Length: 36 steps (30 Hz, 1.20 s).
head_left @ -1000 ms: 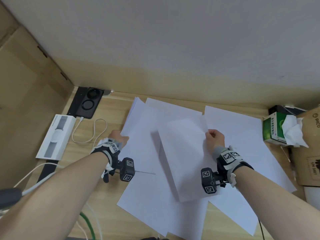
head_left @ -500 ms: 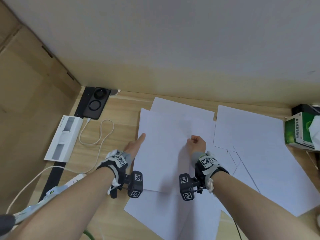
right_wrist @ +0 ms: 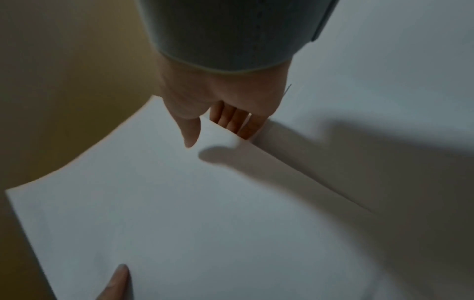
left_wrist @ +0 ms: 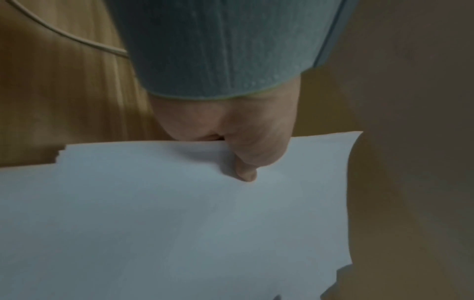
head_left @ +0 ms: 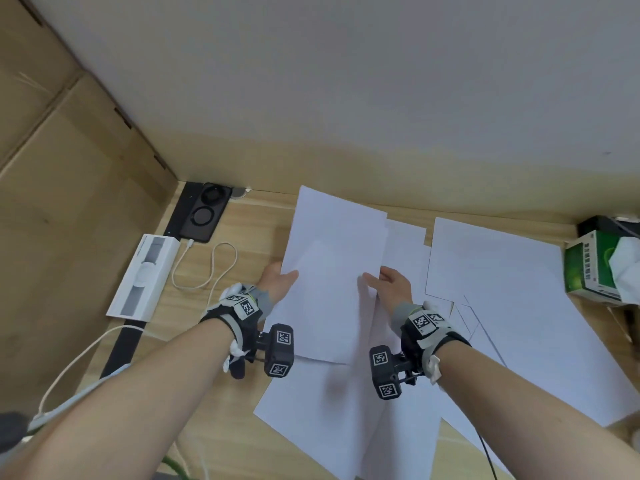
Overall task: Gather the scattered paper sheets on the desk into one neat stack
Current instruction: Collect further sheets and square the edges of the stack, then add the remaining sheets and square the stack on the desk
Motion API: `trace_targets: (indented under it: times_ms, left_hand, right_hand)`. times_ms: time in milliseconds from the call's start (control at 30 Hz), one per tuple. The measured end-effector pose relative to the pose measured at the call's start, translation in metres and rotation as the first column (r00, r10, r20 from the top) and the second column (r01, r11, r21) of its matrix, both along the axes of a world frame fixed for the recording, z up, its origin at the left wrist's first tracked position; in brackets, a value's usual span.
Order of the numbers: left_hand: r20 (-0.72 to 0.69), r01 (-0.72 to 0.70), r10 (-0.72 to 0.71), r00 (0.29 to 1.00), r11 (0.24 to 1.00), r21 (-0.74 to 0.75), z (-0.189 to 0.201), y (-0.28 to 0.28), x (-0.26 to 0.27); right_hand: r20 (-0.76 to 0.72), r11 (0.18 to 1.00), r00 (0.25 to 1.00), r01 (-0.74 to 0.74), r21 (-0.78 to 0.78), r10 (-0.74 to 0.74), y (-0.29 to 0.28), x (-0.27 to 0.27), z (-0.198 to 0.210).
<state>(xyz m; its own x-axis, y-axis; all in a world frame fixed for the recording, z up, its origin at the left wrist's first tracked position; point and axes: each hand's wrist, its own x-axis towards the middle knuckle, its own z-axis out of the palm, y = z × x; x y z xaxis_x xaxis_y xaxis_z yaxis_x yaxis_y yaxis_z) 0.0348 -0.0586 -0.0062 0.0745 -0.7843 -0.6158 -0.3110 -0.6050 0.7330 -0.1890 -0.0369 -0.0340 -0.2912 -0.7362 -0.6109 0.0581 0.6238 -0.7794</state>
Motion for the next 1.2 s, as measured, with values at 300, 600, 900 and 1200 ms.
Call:
trace_targets:
  times_ms: [300,600,900,1200]
  left_hand:
    - [-0.105,0.011,-0.028,0.994,0.987,-0.157,0.081,-0.023,-0.003]
    - [-0.095,-0.108,0.090,0.991,0.974,-0.197,0.075,-0.019,-0.012]
    - [-0.103,-0.106,0.088,0.991,0.976,-0.188,0.043,-0.013,-0.009]
    - [-0.093,-0.012,0.010,0.996,1.000,-0.026,-0.005,-0.004,-0.054]
  right_hand:
    - [0.130,0.981,0.991,0.000,-0.192,0.025,-0.027,-0.010,0.094]
    - [0.051,0.977,0.993,-0.100,-0.186,0.111,-0.026,-0.005,0.107]
    - [0.004,0.977,0.991,-0.131,-0.170,0.133,-0.025,-0.003,0.073]
    - [-0.033,0.982,0.999,-0.020,-0.190,0.014,-0.012,-0.041,0.061]
